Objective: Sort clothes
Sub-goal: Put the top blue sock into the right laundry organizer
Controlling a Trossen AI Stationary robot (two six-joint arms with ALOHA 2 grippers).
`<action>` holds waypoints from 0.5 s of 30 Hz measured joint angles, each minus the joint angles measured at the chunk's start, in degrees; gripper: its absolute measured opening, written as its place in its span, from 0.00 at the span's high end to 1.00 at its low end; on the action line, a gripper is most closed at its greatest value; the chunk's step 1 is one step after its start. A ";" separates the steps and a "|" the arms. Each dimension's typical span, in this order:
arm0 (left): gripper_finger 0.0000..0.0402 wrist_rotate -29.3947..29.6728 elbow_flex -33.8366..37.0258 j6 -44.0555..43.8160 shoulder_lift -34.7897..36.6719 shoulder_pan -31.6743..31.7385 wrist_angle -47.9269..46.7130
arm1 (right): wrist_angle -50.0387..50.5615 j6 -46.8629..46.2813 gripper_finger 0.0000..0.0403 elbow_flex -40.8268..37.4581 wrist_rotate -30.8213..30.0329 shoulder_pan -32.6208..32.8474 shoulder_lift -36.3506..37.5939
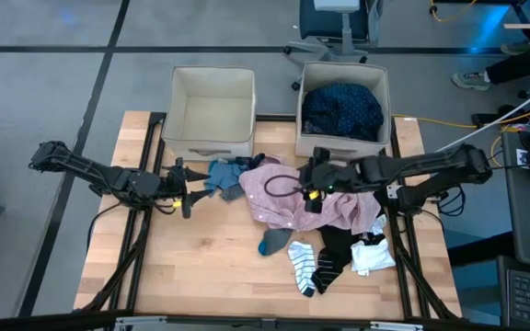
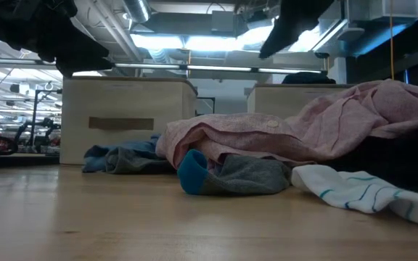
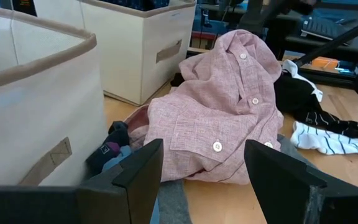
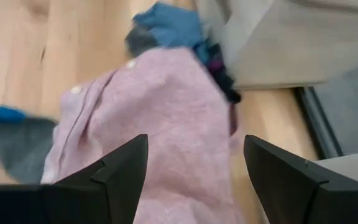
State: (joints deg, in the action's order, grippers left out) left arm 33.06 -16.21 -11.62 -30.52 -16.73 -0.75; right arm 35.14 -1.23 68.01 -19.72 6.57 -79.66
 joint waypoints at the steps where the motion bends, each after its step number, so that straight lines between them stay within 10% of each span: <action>1: 0.46 0.00 0.00 0.00 0.00 0.00 0.04 | -0.26 0.00 0.34 -0.28 1.37 -0.01 -0.45; 15: 0.46 -0.01 0.00 -0.43 -0.01 0.00 -0.97 | -5.74 0.53 0.34 -1.08 5.85 -0.22 -10.20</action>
State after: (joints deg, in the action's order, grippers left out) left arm 33.05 -16.21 -12.05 -30.53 -16.73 -1.72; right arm 29.39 -0.70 66.94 -13.87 6.35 -89.86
